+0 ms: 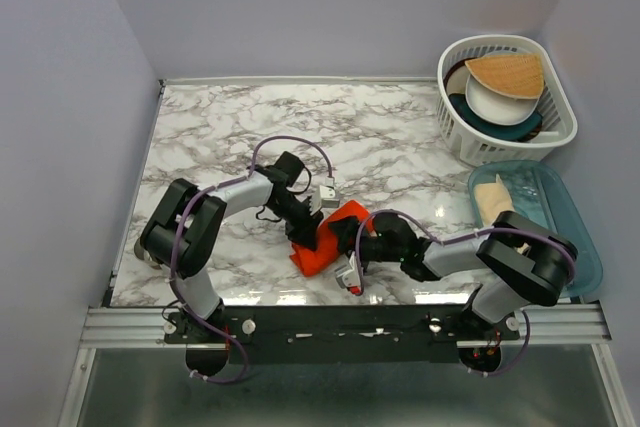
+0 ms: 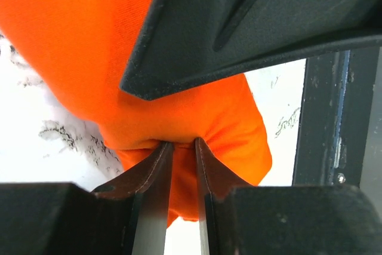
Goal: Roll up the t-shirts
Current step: Pick up the T-shirt from the center of the board.
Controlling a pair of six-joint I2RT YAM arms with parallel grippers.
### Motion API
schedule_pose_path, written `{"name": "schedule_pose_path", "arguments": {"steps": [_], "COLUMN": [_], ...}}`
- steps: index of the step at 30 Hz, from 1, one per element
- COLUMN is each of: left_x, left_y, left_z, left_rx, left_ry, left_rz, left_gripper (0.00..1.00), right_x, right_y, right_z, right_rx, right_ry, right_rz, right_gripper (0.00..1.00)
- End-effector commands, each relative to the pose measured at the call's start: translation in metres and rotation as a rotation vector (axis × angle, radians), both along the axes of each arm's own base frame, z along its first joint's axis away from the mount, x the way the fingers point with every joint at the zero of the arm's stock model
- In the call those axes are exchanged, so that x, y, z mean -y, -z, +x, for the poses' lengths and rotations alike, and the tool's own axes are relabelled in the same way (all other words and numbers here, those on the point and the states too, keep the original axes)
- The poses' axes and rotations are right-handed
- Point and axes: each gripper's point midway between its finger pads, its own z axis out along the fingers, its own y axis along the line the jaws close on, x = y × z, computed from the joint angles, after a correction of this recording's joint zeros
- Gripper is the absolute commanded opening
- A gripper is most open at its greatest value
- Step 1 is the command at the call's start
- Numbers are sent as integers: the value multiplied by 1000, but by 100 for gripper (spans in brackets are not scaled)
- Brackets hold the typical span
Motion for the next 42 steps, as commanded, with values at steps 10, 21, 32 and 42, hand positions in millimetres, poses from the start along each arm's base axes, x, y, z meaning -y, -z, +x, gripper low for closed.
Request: {"name": "schedule_pose_path", "arguments": {"steps": [10,21,32,42], "left_x": [-23,-66,-123,-111], "left_y": [6,-82,-137,-149], "left_z": [-3,55,92,106], "left_rx": [-56,163,406,446], "left_ry": [-19,-187,-403,-437], "left_rz": [73,59,44,-49], "left_gripper": [32,36,38,38], "right_x": [32,29,42,138], "right_y": [88,92,-40,-96], "right_z": [-30,-19,38,67], "right_rx": [-276,-423,-353,-337], "right_ry": [18,103,448,824], "right_rz": [-346,-522,-322,-243], "right_gripper": [62,1,1,0]}}
